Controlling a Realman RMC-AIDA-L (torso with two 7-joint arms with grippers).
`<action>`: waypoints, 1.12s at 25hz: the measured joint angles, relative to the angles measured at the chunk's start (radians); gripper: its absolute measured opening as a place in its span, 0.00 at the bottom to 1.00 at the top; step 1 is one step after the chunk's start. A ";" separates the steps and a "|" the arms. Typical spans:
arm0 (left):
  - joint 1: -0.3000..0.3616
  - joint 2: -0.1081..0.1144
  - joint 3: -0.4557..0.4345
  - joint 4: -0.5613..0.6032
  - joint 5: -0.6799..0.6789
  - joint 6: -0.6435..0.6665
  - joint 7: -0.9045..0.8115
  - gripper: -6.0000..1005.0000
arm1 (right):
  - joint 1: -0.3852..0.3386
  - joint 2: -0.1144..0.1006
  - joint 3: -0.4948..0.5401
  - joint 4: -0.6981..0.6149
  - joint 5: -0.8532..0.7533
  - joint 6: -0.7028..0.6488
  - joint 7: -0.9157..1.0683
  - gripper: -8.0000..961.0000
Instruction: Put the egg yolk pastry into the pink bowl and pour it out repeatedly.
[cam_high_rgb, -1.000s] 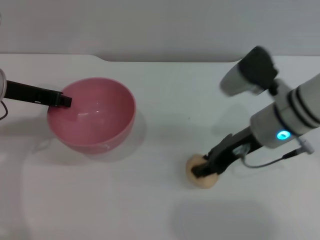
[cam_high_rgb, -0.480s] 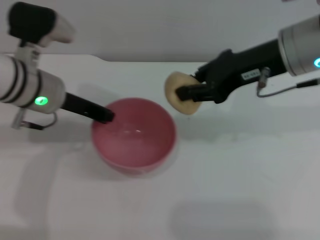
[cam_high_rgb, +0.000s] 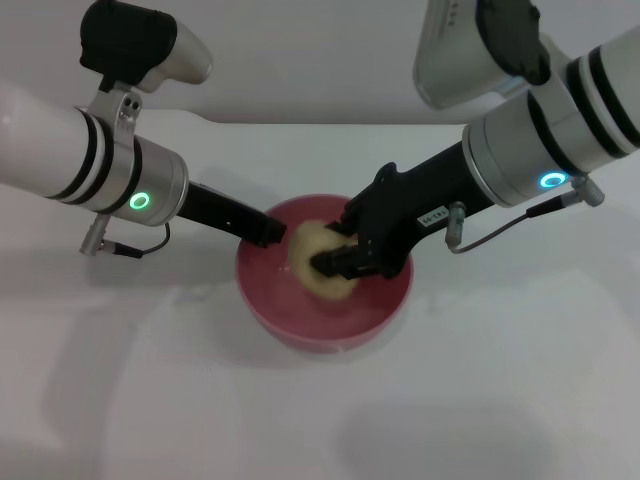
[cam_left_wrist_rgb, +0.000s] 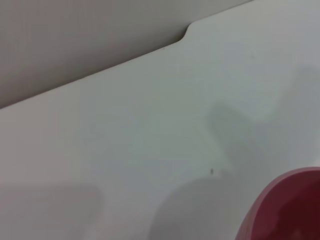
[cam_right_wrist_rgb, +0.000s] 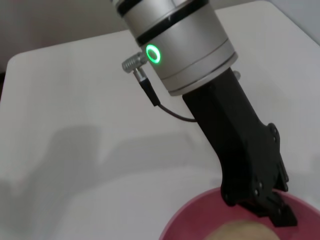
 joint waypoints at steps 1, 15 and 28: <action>0.000 0.001 -0.002 0.000 -0.003 -0.001 0.000 0.03 | -0.002 0.000 -0.004 -0.003 -0.002 0.002 0.001 0.20; 0.082 0.003 -0.004 0.039 -0.051 -0.145 0.027 0.03 | -0.122 0.001 0.230 -0.095 -0.006 0.055 0.090 0.60; 0.422 0.004 0.372 0.204 -0.496 -0.890 0.626 0.04 | -0.306 -0.004 0.631 0.052 -0.001 0.068 0.042 0.59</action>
